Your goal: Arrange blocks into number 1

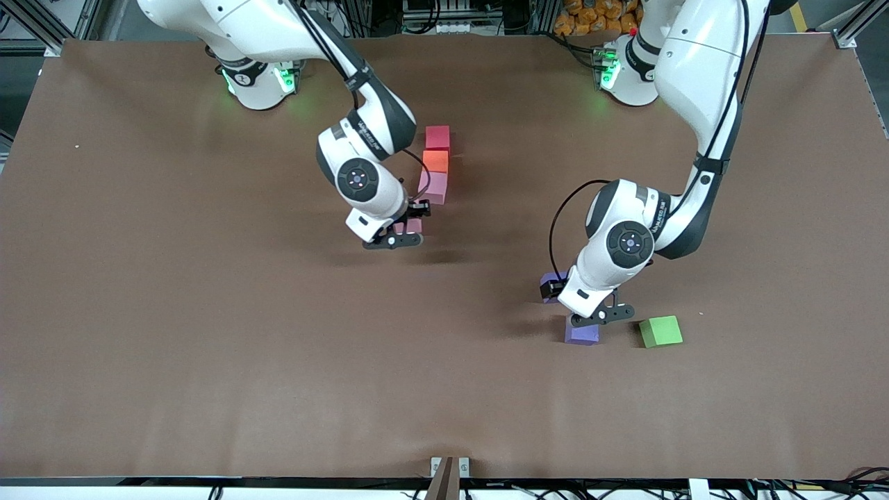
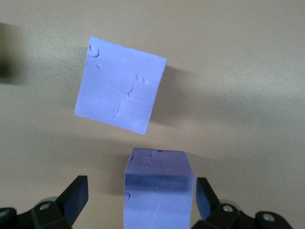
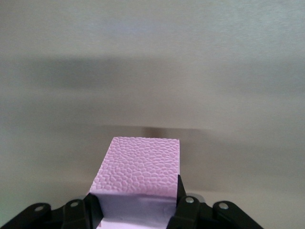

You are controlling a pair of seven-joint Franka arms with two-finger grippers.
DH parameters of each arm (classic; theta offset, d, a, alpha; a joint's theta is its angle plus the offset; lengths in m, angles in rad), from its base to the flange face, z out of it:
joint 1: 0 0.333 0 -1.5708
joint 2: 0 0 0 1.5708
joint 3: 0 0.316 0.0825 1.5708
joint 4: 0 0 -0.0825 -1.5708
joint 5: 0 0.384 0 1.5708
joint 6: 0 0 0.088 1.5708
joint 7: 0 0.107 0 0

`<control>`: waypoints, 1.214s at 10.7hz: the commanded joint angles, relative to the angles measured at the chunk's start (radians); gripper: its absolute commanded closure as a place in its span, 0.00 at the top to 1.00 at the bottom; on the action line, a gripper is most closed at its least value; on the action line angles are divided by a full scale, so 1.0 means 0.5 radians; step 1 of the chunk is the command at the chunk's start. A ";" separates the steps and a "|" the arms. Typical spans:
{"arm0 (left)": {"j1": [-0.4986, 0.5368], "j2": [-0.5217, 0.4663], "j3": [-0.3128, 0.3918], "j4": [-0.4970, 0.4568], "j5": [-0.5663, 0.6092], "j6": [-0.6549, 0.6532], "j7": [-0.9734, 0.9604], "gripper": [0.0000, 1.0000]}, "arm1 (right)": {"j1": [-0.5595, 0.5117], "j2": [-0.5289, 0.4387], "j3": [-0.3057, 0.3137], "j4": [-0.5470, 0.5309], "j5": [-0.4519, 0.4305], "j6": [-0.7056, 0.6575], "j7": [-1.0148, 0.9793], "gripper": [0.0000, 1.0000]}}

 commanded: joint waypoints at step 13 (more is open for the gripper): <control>-0.100 0.133 0.030 0.020 -0.094 0.167 0.030 0.07 | 0.151 0.146 -0.028 0.117 0.051 0.057 0.128 0.52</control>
